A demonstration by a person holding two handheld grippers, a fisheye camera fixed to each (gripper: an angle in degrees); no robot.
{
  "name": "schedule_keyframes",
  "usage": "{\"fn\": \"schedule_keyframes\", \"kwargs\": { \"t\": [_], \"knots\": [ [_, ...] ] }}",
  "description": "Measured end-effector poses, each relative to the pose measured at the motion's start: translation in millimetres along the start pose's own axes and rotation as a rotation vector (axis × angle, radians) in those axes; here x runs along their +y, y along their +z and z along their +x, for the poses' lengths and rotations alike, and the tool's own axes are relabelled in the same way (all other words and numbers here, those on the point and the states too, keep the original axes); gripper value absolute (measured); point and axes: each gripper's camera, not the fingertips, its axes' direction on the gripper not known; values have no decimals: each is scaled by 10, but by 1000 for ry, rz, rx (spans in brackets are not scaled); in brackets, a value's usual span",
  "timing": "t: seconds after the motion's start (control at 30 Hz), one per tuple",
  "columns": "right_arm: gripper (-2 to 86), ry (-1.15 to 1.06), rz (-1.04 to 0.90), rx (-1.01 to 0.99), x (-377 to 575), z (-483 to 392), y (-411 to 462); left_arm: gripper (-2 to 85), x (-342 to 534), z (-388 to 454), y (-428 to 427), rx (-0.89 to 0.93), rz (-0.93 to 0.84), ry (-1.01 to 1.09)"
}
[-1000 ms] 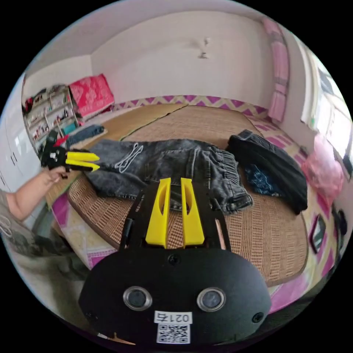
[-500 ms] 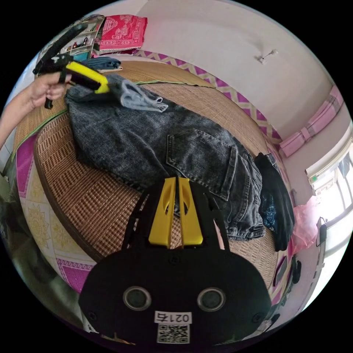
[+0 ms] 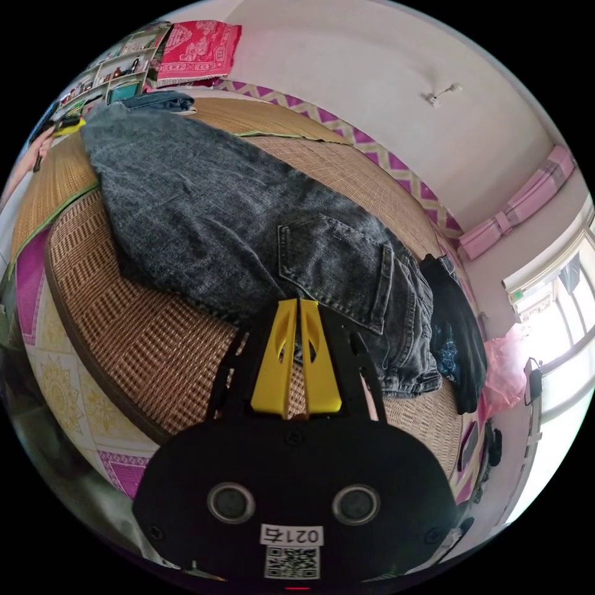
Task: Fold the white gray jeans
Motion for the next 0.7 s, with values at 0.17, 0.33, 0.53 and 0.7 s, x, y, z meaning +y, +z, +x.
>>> {"fn": "schedule_keyframes", "kwargs": {
  "t": [0.17, 0.33, 0.53, 0.7],
  "knots": [
    [-3, 24, -2, -49, -50, 59, 143, -9, 494, -1181, 428, 212, 19, -237],
    [-5, 78, -6, -160, -91, 292, 309, -9, 763, -1677, 449, 339, 47, -349],
    [37, 189, 196, -377, -358, 1208, 190, -2, 755, -793, 163, 312, 130, -14],
    [89, -207, 78, -165, -1334, 1344, 890, 67, 488, 970, 899, 211, -10, 475]
  ]
}}
